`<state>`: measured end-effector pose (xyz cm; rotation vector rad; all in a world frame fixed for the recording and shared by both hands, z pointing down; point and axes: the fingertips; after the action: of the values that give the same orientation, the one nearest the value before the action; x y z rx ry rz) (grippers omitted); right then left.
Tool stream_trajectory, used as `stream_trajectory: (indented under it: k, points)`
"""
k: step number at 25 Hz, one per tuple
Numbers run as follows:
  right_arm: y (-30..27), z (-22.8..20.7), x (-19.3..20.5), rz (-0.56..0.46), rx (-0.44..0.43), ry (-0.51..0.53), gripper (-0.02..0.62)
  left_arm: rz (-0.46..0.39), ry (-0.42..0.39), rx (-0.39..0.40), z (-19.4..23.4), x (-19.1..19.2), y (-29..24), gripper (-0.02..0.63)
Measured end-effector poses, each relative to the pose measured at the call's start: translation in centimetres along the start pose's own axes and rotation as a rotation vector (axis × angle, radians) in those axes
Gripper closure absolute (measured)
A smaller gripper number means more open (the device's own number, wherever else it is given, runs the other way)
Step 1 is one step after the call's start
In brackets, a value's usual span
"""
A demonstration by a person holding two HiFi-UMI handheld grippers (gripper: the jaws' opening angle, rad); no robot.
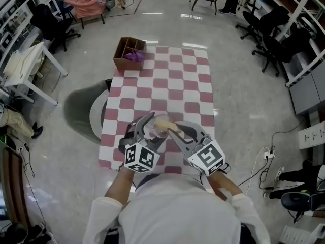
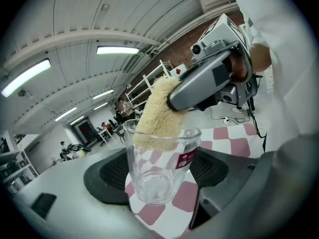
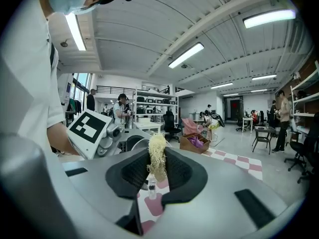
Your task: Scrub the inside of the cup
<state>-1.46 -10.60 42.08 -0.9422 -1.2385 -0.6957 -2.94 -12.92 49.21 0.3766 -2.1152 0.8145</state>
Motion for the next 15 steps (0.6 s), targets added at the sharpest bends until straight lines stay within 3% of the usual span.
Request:
stream_trajectory:
  k: [5,9,15]
  points:
    - [-0.6,-0.8,0.9,0.047,0.015,0.014,0.509,0.002,-0.028,-0.014,0.1,-0.1,0.2,0.248]
    - [-0.9,0.4,1.4,0.095,-0.05,0.004,0.511,0.018,-0.058,-0.017,0.5,0.0,-0.2,0.247]
    - [-1.2,1.0,0.7,0.069,-0.089,-0.03,0.511,0.023,-0.078,0.016,-0.4,0.1,-0.6,0.247]
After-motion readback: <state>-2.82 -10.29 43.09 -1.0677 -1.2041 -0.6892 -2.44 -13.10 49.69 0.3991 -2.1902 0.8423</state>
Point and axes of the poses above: the fingertips, and each gripper's own axes: y backward along the fingers, z to its left, x out of its underside, and after that the axes turned 1 degree about y, right-handed
